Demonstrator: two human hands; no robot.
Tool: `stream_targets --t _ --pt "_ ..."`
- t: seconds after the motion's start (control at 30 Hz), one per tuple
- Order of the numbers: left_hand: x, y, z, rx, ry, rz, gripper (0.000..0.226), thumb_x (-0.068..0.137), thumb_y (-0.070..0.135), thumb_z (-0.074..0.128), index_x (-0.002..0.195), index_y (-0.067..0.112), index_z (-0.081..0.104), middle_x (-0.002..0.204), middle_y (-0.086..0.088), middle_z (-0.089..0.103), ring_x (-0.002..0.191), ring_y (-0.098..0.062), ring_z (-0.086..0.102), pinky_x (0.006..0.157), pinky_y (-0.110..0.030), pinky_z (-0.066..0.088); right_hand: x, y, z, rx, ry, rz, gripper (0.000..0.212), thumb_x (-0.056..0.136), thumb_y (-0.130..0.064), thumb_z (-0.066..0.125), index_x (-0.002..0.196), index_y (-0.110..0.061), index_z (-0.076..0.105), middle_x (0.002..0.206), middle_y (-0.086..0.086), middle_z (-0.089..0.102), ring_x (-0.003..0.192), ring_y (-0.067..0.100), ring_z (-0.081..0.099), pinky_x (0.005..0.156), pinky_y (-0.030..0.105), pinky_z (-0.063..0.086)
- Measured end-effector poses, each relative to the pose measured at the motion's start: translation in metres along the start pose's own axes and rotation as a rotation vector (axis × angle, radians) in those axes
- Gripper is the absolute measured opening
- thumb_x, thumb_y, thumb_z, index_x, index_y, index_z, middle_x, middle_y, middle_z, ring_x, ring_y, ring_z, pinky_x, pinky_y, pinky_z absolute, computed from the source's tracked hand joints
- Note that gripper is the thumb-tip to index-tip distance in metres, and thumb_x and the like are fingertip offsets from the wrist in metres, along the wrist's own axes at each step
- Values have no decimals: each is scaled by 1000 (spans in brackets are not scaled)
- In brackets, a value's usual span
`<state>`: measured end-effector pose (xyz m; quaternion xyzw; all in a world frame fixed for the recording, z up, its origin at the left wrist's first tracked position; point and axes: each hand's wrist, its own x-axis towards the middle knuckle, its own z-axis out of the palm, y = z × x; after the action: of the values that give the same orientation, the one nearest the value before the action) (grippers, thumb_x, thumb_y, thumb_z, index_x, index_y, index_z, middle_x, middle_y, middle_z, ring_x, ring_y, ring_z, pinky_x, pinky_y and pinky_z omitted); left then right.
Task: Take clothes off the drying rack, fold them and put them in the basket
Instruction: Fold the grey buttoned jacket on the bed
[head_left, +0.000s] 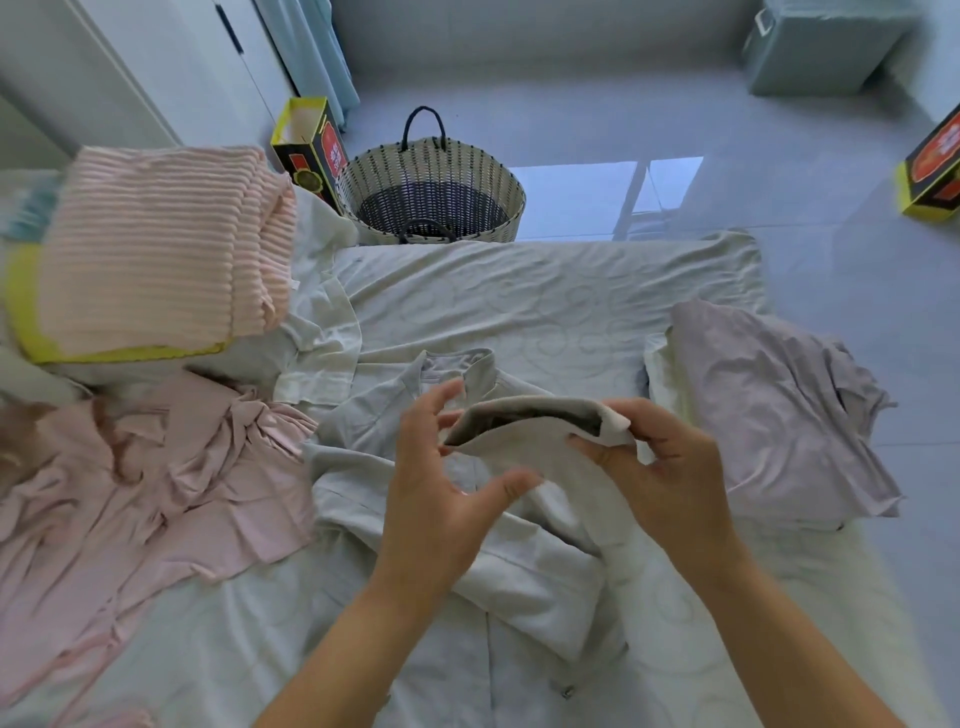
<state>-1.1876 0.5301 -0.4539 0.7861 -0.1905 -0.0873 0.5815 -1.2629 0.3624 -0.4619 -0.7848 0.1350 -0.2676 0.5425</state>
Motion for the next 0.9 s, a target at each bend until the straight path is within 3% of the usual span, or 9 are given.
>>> stream_targets --t 0.13,0.27,0.37,0.47,0.57,0.63,0.73,0.8,0.9 --pt "-23 -7 -5 35 -111 232 56 66 52 78 109 30 50 118 10 57 111 -16 58 89 -25 49 -28 -5 11 -123 -40 -195 19 78 -30 66 97 -28 65 90 -21 65 84 5 61 75 27 47" --pt "-47 -45 -24 138 -49 196 22 80 29 61 100 39 59 95 19 63 89 -3 60 77 -15 47 -78 30 18 -222 -203 -129 40 77 -40 69 115 -33 57 109 -22 61 101 -5 55 87 20 43" --pt "-59 -81 -49 172 9 68 18 82 29 57 94 41 63 90 18 64 85 -3 61 76 -14 45 -95 60 11 -212 -295 101 54 76 -65 63 122 -39 53 113 -24 61 107 -5 55 91 12 41" --pt "-74 -136 -82 398 21 -33 14 84 25 56 93 26 67 95 17 62 94 -4 58 82 -21 46 -94 86 3 -232 -300 291 52 74 -57 72 120 -40 53 110 -22 61 105 -7 55 87 9 41" --pt "-102 -182 -104 592 -30 -235 40 83 -3 62 88 36 65 95 19 58 96 -15 59 82 -31 46 -94 115 0 -433 -401 382 52 82 -41 71 129 -26 55 113 -11 62 102 1 57 91 30 47" --pt "-119 -198 -106 567 -18 -403 48 86 -4 59 86 45 58 96 15 59 94 -17 60 78 -30 45 -96 133 -2 -566 -497 448 54 85 -43 65 134 -24 50 124 -5 58 109 10 57 96 40 46" --pt "-128 -213 -97 466 63 -627 21 91 11 59 104 27 62 108 -3 63 103 -23 60 82 -31 45 -94 153 -4 -727 -562 488 56 89 -45 60 139 -24 45 133 -1 53 117 17 54 100 41 41" --pt "-125 -226 -87 442 55 -776 41 90 19 64 128 9 53 123 -12 57 116 -28 55 93 -37 44 -86 162 -5 -808 -566 462 57 90 -44 59 140 -24 44 134 1 52 118 21 54 99 41 39" --pt "-114 -241 -69 353 53 -914 70 87 26 69 142 2 33 138 -18 46 127 -30 46 104 -41 39 -64 172 -5 -849 -526 410 54 91 -40 59 140 -21 45 132 5 55 118 27 54 97 45 39"
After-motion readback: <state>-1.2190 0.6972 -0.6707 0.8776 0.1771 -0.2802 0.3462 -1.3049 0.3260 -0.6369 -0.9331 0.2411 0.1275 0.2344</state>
